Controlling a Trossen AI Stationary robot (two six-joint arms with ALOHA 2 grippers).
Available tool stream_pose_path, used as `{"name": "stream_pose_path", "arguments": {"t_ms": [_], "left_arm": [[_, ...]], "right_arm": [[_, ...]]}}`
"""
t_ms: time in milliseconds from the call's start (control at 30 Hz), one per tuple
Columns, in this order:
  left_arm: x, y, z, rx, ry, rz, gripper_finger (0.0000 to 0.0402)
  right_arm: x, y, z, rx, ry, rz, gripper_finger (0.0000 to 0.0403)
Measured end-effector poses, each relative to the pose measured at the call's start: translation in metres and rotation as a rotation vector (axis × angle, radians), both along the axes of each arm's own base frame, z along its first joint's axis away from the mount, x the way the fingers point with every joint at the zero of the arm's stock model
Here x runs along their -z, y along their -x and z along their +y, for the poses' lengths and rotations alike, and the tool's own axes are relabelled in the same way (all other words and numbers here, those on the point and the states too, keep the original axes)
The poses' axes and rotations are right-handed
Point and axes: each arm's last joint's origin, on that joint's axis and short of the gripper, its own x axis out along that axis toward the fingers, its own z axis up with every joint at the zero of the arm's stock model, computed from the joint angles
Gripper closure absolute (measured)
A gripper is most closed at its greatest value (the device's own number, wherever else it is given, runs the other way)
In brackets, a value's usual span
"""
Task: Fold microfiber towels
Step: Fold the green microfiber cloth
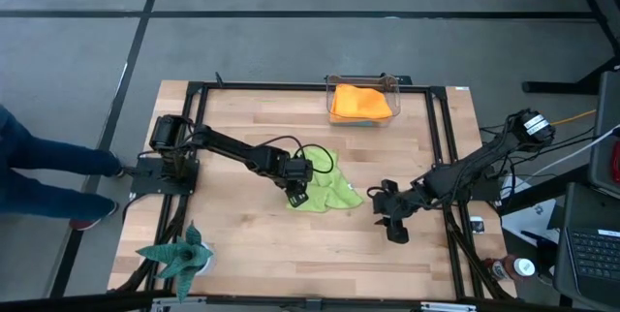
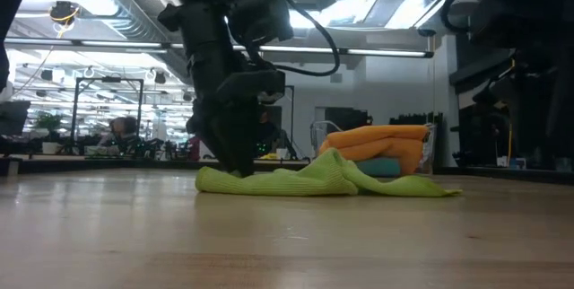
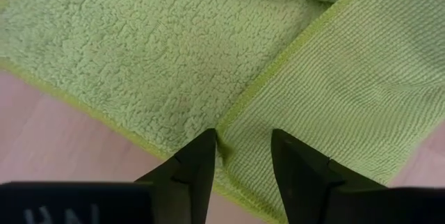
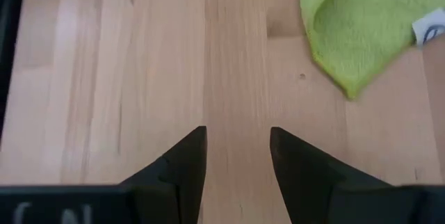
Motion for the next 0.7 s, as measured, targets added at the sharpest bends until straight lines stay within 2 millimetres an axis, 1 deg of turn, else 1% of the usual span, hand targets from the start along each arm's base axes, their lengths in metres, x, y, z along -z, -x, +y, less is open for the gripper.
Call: {"name": "stream_pose_path", "arguments": {"t_ms": [67,200,233,367,467,600,700], "left_arm": [[0.0,0.0,0.0,0.004,-0.002,0.001,0.0282],[0.0,0.0,0.0,0.005,-0.001,0.002,0.0319],[0.0,0.0,0.0,0.006,0.002,0.003,0.0329],[0.0,0.0,-0.001,0.019,0.01,0.006,0.0364],[0.0,0.0,-0.002,0.059,-0.003,0.007,0.0391],[0.0,0.001,-0.003,0.07,-0.027,0.008,0.0398],[0.0,0.001,-0.004,0.078,-0.052,0.008,0.04]], "right_arm": [[-0.002,-0.003,0.0,0.029,0.006,-0.039,0.0241],[-0.004,-0.007,-0.005,0.25,0.08,-0.138,0.0241],[-0.004,-0.008,-0.007,0.276,0.087,-0.144,0.0241],[-0.003,-0.01,-0.006,0.29,0.069,-0.145,0.0241],[0.001,-0.016,-0.003,0.288,0.061,-0.17,0.0241],[0.012,-0.028,0.001,0.274,0.075,-0.209,0.0241],[0.025,-0.031,-0.003,0.291,0.124,-0.157,0.0241]]}}
